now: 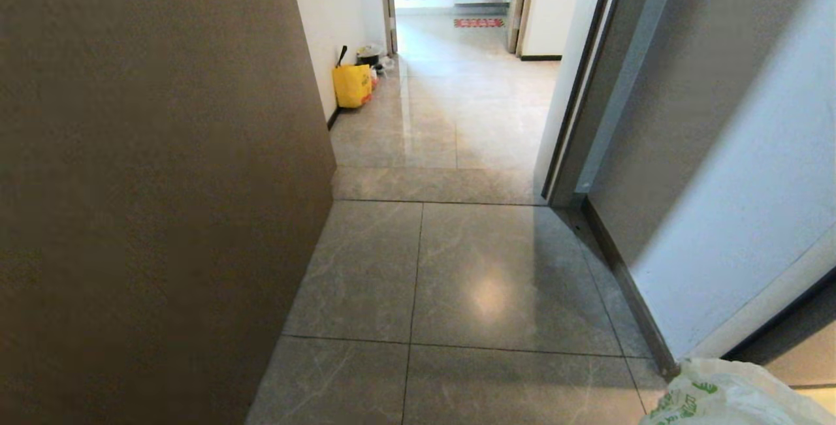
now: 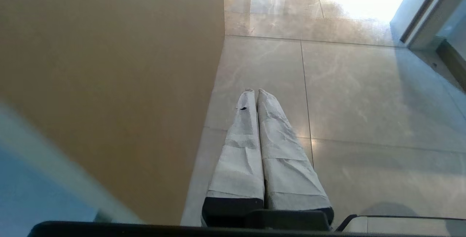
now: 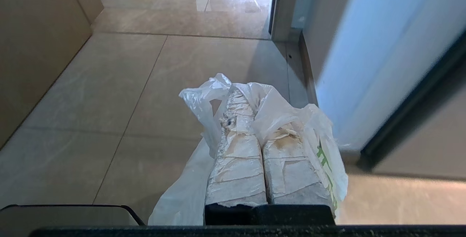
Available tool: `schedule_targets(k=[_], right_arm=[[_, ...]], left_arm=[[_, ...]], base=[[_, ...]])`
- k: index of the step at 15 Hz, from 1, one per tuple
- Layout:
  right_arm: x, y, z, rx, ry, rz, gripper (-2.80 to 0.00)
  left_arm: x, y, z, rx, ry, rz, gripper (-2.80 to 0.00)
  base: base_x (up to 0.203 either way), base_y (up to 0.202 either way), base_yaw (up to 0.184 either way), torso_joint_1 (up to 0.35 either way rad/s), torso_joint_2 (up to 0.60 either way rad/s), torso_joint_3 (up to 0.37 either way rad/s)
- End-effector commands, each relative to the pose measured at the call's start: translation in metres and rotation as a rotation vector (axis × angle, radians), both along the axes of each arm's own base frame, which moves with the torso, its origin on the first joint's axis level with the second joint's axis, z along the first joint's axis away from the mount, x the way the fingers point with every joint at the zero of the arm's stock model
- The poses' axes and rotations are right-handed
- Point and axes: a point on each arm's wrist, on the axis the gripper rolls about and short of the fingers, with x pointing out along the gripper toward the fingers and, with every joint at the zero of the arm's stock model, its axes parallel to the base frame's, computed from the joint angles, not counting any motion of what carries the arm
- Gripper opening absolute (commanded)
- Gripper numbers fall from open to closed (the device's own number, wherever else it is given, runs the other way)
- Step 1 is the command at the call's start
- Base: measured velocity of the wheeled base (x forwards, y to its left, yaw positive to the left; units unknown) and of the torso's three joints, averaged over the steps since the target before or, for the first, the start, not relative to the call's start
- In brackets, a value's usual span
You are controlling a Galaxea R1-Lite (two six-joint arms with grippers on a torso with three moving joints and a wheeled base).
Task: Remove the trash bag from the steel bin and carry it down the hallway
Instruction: Put the trash bag at the door
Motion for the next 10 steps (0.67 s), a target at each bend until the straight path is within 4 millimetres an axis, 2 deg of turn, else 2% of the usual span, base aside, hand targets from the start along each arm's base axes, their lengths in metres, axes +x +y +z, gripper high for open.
schedule_targets(k=[1, 10], right_arm=[[0.0001, 0.0, 0.0001, 0.0, 0.001, 0.0, -2.8], [0.0001, 0.0, 0.0001, 0.0, 0.001, 0.0, -2.8]], left_arm=[[0.0, 0.0, 0.0, -0.001, 0.0, 0.0, -2.8], [0.0, 0.0, -0.0001, 0.0, 0.001, 0.001, -2.8]], base=[[0.189, 0.0, -0.001, 0.005, 0.01, -0.002], [0.193, 0.0, 0.001, 0.003, 0.0, 0.002]])
